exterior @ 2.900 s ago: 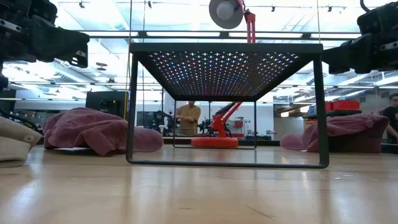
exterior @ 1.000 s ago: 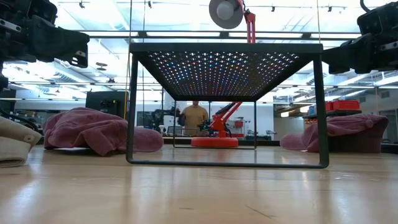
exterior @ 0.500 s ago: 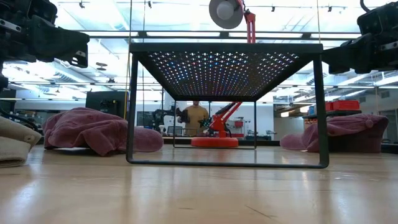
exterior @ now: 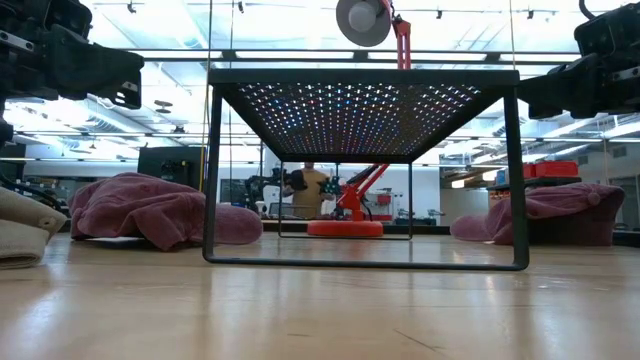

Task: Pick & Place hat

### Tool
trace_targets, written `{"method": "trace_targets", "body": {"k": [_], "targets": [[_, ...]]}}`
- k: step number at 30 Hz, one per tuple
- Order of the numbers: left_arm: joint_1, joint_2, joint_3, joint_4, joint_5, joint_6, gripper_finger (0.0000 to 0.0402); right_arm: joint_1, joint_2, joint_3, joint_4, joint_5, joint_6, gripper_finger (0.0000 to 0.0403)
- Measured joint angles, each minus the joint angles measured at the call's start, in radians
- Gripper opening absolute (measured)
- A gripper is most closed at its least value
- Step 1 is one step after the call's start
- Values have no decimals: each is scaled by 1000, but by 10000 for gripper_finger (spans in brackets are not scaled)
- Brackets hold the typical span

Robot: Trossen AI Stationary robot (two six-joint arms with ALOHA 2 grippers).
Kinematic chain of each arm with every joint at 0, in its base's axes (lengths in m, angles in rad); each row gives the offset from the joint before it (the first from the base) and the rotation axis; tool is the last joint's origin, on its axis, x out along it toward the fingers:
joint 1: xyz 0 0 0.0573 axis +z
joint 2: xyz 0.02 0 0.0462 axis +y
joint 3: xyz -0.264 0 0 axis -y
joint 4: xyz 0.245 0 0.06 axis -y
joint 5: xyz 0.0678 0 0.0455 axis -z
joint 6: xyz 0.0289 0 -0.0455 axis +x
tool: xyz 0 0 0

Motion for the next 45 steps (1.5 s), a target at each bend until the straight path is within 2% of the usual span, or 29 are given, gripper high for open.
{"method": "trace_targets", "body": {"k": [9,13,19,30,36,45], "targets": [[0,0,0,0,0,0,25,0,0,0,30,0,13,27],[0,0,0,0,0,0,25,0,0,0,102,-34,127,27],[0,0,0,0,0,0,25,0,0,0,226,-31,214,27],[0,0,0,0,0,0,25,0,0,0,405,158,229,27],[0,0,0,0,0,0,25,0,0,0,420,203,218,27],[0,0,0,0,0,0,25,0,0,2,418,203,219,27]]}}
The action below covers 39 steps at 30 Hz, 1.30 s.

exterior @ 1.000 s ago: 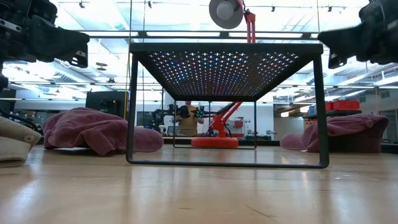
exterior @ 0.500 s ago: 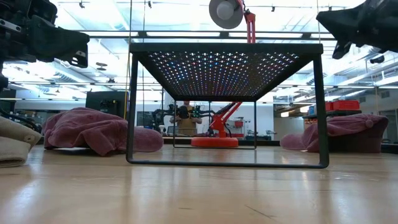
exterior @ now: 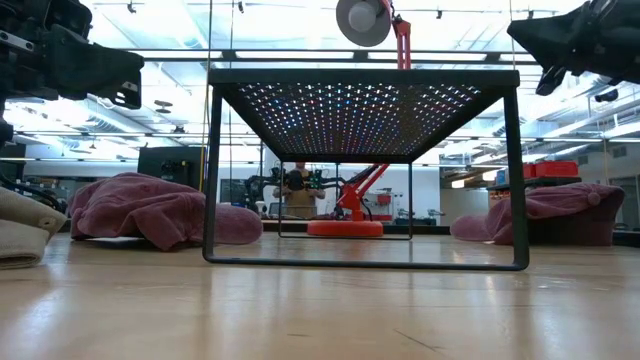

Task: Pick & Place hat
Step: Put the right red cap on the shelf

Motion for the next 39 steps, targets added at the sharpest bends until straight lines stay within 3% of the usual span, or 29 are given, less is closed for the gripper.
{"method": "trace_targets", "body": {"k": [39], "targets": [[0,0,0,0,0,0,25,0,0,49,-190,-11,15,27]]}}
